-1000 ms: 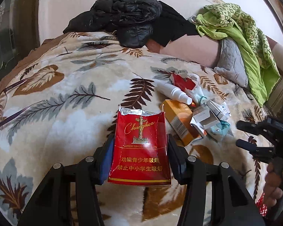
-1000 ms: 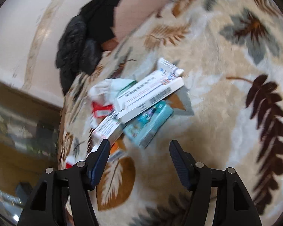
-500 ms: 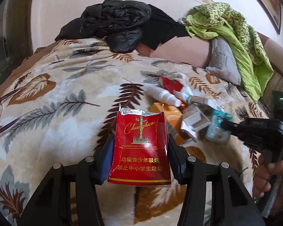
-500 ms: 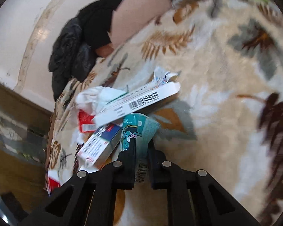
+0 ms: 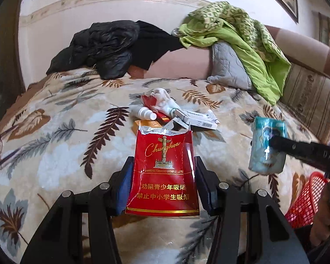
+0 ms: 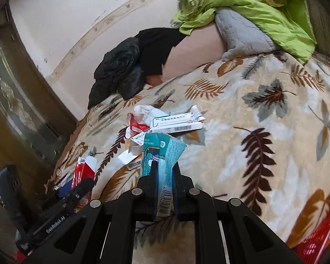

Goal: Collect trash

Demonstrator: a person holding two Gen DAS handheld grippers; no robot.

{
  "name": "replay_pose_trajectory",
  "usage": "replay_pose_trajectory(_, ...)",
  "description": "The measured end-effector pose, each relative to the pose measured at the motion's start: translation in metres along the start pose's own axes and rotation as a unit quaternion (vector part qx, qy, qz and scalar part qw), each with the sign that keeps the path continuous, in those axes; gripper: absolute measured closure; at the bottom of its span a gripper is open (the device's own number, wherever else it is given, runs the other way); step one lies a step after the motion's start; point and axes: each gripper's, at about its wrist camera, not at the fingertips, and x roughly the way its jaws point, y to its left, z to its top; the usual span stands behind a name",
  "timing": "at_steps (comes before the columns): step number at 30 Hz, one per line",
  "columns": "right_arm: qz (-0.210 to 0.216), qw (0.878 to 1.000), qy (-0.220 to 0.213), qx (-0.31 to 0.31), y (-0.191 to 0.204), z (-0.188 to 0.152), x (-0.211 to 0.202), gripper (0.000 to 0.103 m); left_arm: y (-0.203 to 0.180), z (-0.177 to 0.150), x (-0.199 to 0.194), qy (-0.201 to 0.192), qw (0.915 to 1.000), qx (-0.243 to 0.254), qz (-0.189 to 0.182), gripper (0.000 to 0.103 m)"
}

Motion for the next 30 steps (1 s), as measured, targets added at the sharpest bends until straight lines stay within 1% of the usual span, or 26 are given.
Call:
replay_pose_trajectory(4,-0.006,1.000,0.008,0.027,-0.011,0.001,0.004,0.092,-0.002,0.000,0.008,0.004,0.9999,0.005,0.013,0.052)
replay_pose_trajectory(8,-0.011,1.000,0.001,0.022,-0.010,0.001,0.002,0.092,0.000,0.000,0.012,0.001,0.9994,0.010,0.032,0.052)
replay_pose_trajectory(12,-0.020,1.000,-0.004,0.011,-0.006,0.001,0.001,0.092,0.000,0.002,0.015,-0.005,0.9988,0.018,0.045,0.052)
replay_pose_trajectory(20,-0.042,0.999,-0.021,-0.025,0.008,-0.001,-0.002,0.092,-0.003,0.001,0.007,-0.020,0.9976,0.035,0.057,0.052)
replay_pose_trajectory(24,-0.048,0.997,-0.024,-0.049,0.019,-0.004,-0.001,0.092,-0.002,0.001,0.006,-0.020,0.9972,0.037,0.062,0.052)
replay_pose_trajectory(30,-0.048,0.997,-0.023,-0.052,0.022,-0.005,0.001,0.092,0.002,0.000,0.005,-0.020,0.9970,0.033,0.067,0.052)
